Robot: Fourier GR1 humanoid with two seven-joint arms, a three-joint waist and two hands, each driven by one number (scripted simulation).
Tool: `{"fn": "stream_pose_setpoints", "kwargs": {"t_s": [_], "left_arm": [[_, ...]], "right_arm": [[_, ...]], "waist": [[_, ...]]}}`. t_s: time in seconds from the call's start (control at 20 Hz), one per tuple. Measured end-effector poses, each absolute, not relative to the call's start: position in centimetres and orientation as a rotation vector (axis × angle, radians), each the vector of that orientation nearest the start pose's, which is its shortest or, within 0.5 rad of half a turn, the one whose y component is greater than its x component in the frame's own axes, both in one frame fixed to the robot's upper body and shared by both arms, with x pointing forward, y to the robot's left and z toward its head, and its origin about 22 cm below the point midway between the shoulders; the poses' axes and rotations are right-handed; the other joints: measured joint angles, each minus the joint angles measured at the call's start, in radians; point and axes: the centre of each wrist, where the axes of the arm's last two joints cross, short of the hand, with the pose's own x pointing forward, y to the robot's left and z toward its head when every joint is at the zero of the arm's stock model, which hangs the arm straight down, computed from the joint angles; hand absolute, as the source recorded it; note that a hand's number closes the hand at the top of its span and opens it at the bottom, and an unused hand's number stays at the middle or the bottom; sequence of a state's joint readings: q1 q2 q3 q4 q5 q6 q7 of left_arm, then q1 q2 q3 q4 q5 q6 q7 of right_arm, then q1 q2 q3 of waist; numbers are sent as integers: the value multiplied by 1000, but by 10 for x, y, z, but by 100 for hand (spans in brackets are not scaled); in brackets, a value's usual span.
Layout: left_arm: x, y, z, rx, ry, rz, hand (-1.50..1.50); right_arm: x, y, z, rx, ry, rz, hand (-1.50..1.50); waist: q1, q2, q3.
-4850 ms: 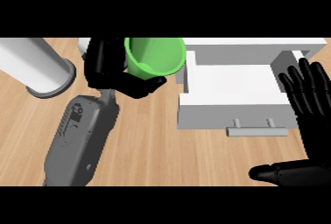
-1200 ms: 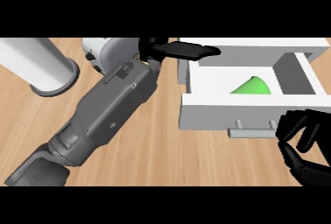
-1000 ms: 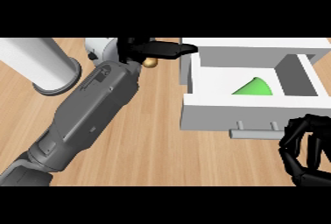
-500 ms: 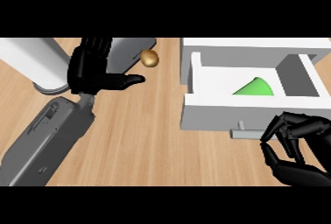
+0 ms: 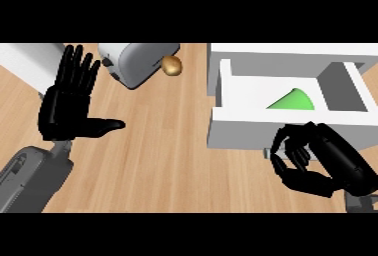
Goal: Pick up the cup, place it into the drawer and close the drawer
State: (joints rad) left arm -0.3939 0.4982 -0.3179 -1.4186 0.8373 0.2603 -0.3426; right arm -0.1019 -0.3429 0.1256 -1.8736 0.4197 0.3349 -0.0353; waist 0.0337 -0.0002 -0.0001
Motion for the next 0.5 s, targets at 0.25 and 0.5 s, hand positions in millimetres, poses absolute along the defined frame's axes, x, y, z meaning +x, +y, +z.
{"fn": "stream_pose_setpoints", "kwargs": {"t_s": [0.25,0.5], "left_arm": [[297,276,74,-260,-1879,169,-150],[285,300,64,-244,-1883,185,-150]], "right_arm": [[264,-229,69,-368,-1726,1120,-150],[286,-224,40,-409,-1659,1183,-150]], "waist": [[-6,0,0],[-17,1,0]]}}
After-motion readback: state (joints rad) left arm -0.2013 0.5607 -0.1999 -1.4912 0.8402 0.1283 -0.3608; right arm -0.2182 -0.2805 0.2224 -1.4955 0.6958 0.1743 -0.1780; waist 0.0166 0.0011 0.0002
